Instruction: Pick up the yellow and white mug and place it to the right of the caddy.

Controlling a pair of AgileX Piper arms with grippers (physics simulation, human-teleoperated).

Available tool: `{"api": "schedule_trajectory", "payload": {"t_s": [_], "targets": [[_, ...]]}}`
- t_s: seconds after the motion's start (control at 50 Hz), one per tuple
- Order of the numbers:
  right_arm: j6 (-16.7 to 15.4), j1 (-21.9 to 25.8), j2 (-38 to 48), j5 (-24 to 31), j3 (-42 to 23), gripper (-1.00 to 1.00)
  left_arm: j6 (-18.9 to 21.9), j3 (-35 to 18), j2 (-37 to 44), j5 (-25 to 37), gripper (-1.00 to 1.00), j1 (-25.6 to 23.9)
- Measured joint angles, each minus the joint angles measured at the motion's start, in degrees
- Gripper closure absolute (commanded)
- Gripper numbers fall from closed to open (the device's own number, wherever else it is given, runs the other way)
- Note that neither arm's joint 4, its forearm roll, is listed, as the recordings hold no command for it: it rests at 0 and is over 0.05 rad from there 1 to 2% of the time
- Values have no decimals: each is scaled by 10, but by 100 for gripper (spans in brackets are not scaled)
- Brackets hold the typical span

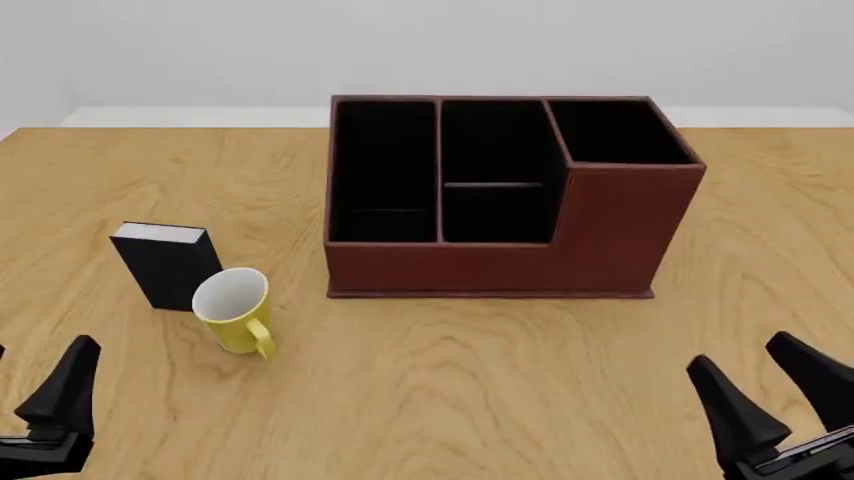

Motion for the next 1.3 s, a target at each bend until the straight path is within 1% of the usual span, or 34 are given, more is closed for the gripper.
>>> {"api": "schedule_trajectory", "payload": {"t_s": [0.16, 0.52, 0.88, 1.3], "targets": [[-6, 32, 21, -11, -1, -100, 0, 0, 0, 0, -100, 0], [-22, 88, 102, -82, 7, -100, 0, 0, 0, 0, -100, 0], [-26, 123, 166, -139, 12, -100, 0, 0, 0, 0, -100, 0], [-25, 162, 261, -228, 14, -100, 0, 0, 0, 0, -100, 0]]}}
